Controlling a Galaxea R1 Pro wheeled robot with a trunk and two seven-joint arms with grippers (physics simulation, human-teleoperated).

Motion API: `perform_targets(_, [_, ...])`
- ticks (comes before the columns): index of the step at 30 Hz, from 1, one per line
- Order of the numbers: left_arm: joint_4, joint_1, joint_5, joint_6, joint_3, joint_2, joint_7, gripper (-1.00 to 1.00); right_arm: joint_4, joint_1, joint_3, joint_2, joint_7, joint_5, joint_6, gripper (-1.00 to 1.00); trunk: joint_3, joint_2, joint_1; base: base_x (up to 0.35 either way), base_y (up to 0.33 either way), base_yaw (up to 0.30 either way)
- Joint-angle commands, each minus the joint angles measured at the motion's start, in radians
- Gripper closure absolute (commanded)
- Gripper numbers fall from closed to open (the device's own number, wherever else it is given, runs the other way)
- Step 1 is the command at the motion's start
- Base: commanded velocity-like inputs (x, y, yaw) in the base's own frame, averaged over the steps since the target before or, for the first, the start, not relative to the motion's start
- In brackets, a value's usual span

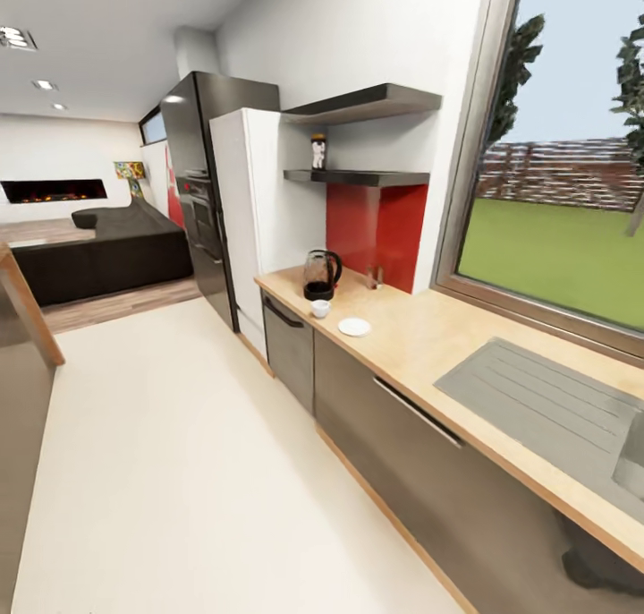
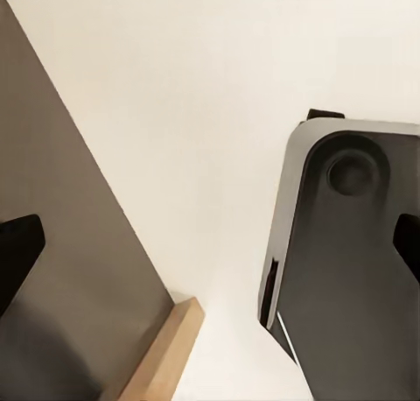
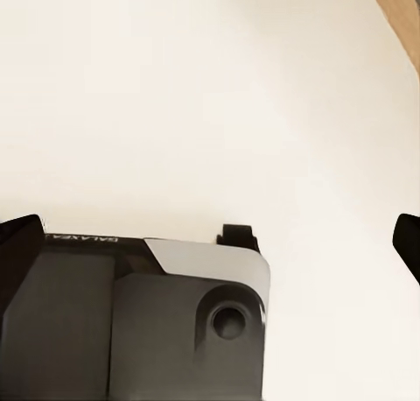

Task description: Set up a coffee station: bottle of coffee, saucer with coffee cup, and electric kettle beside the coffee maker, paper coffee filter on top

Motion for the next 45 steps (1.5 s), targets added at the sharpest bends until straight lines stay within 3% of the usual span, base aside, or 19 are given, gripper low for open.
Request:
perform_targets(1, [-0.002, 0.001, 0.010, -0.002, 0.001, 0.000, -0.002, -1.00, 0.000, 0.000, 0.008, 0.000, 0.001, -0.010, 0.005, -1.00, -0.003, -0.002, 0.001, 0.295, 0.221, 0.267])
perform_targets(23, [-0.003, 0.001, 0.010, -0.002, 0.001, 0.000, -0.002, -1.00, 0.001, 0.002, 0.008, 0.000, 0.002, -0.009, 0.005, -1.00, -0.017, -0.002, 0.001, 0.301, 0.180, 0.262])
perform_targets(34, [-0.005, -0.001, 0.010, -0.002, 0.001, -0.001, -0.002, -1.00, 0.001, 0.015, 0.008, -0.002, 0.000, -0.005, 0.006, -1.00, -0.019, -0.002, 0.001, 0.332, 0.022, 0.045])
perform_targets(45, [-0.005, -0.001, 0.010, -0.002, 0.001, -0.012, -0.002, -1.00, 0.001, 0.019, 0.008, -0.014, 0.003, 0.060, 0.003, -1.00, -0.019, -0.002, 0.001, 0.333, 0.046, 0.001])
